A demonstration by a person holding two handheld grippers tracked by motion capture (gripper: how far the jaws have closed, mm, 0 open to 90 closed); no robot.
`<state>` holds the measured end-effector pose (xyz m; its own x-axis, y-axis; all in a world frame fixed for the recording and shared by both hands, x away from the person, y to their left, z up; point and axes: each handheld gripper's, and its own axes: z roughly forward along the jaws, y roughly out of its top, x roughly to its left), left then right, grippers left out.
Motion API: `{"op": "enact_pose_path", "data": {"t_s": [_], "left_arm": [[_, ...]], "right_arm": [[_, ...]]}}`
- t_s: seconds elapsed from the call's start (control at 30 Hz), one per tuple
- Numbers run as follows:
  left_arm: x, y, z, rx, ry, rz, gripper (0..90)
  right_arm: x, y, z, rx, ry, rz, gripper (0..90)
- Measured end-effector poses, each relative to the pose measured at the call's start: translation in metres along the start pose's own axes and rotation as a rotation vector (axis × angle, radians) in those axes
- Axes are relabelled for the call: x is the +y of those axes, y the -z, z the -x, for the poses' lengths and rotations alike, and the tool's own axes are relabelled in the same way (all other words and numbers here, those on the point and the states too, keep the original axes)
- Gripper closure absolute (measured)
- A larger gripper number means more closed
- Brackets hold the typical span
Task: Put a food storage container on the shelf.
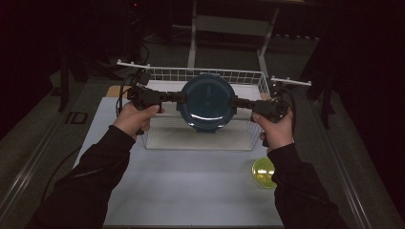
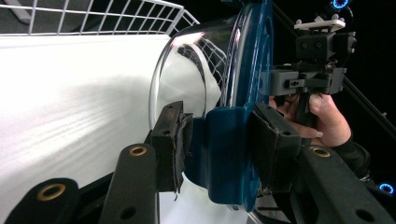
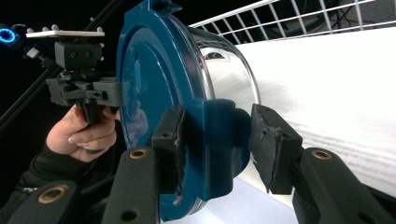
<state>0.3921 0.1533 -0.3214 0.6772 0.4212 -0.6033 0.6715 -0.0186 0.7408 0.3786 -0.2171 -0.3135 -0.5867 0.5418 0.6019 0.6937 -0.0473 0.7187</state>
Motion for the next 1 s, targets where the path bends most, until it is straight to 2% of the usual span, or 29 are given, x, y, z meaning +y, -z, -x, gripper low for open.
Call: {"op": "enact_pose_path", "data": {"t_s": [0.2, 0.37, 0.47, 0.5, 0.6, 0.7, 0.73, 0.77, 0.87, 1.0], "left_arm": [[0.002, -0.005, -0.011, 0.007, 0.022, 0.023, 56.2], [0.003, -0.006, -0.016, -0.001, 0.052, 0.045, 56.1], [0.003, -0.006, -0.017, -0.004, 0.055, 0.044, 56.0], [0.004, -0.007, -0.021, -0.008, 0.08, 0.047, 55.7], [0.005, -0.008, -0.023, -0.002, 0.094, 0.05, 55.2], [0.006, -0.011, -0.032, -0.006, 0.138, 0.057, 54.7], [0.006, -0.011, -0.032, -0.006, 0.138, 0.057, 54.5], [0.006, -0.013, -0.037, -0.011, 0.162, 0.065, 54.2], [0.006, -0.016, -0.043, 0.0, 0.178, 0.065, 53.3], [0.007, -0.017, -0.046, 0.016, 0.191, 0.063, 52.8]], "right_arm": [[0.006, -0.006, 0.007, -0.018, -0.02, -0.007, 56.7], [0.01, -0.009, 0.012, -0.007, -0.054, 0.004, 56.8], [0.013, -0.011, 0.014, -0.003, -0.068, -0.001, 56.8], [0.015, -0.012, 0.014, -0.007, -0.082, -0.008, 56.7], [0.019, -0.014, 0.018, -0.006, -0.106, -0.022, 56.3], [0.02, -0.018, 0.023, -0.003, -0.138, -0.037, 55.2], [0.02, -0.019, 0.024, -0.004, -0.145, -0.042, 54.8], [0.02, -0.02, 0.027, 0.0, -0.165, -0.045, 54.4], [0.02, -0.024, 0.035, 0.007, -0.203, -0.058, 53.4], [0.02, -0.029, 0.038, 0.0, -0.213, -0.061, 53.2]]}}
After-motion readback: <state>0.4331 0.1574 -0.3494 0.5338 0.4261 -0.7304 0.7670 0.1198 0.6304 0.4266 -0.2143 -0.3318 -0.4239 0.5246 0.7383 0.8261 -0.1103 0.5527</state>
